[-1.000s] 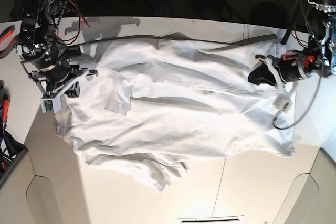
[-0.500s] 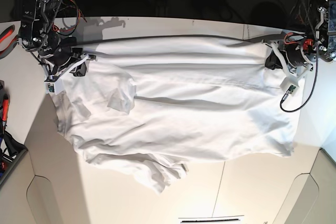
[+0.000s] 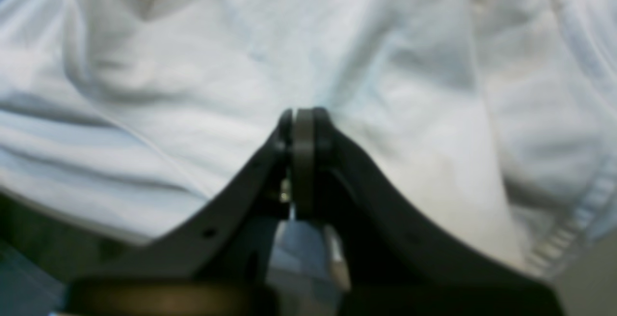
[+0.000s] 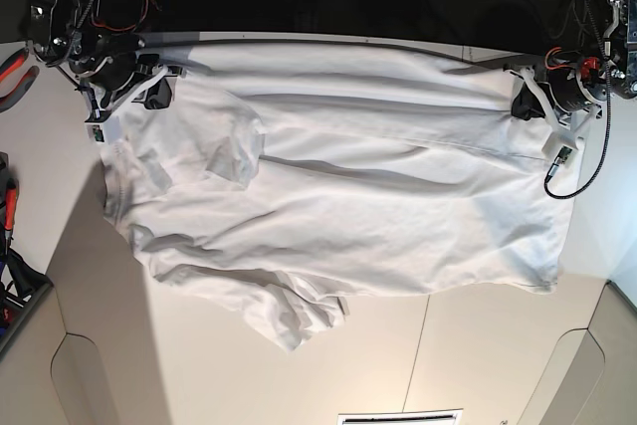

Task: Layout the t-shirt on the table in an organized manner, then fold the t-shirt properly
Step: 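Grasp the shirt edge with both grippers and pull it taut, then grasp the opposite shirt edge with both grippers, spreading it apart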

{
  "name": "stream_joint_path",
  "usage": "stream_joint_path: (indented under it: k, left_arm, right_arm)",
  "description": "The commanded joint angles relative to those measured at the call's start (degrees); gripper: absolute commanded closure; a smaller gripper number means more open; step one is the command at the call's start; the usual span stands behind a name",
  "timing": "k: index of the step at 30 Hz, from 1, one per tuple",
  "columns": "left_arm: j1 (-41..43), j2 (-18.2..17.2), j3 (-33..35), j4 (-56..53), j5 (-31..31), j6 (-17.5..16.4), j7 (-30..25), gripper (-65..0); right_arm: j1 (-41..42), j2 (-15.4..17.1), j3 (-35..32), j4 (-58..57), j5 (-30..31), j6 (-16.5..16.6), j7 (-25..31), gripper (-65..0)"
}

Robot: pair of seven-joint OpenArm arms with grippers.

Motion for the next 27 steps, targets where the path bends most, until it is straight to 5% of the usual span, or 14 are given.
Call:
stream_joint_path:
  k: [1,11,18,22,25,27]
  left_arm:
    - [1.16,-0.79,-0.11,-0.52,3.98,1.57,6.01,0.0]
    - [1.86,-0.74,-2.82,0.96,-0.35,1.38,5.38,0.0]
    - [1.81,-0.33,-13.55,9.53,-14.25,-6.78,3.96,0.0]
    - [1.79,-0.33,-17.81,13.77,-19.28,-7.72,3.96,-23.6]
    - [1.66,-0.33,-19.12,14.27,-20.96,-7.72,3.93,-26.0]
    - [1.53,-0.31,-19.12,14.25,-20.94,-7.72,3.93,-26.0]
  right_arm:
    - [-0.98,0.61,0.22,1.62,-1.03,-0.33,-1.27,0.0]
    - [-1.73,0.61,0.26,7.17,-1.38,-0.33,0.13,0.0]
    - [2.1,0.61,0.26,14.91,-3.85,-0.42,5.86,-2.1]
    - [9.38,0.61,0.26,15.69,-8.9,-0.55,9.6,-19.8]
    - [15.5,0.61,0.26,14.05,-11.5,-0.52,11.47,-20.8]
    - [20.68,0.61,0.26,9.27,-12.81,-0.52,12.15,-27.2]
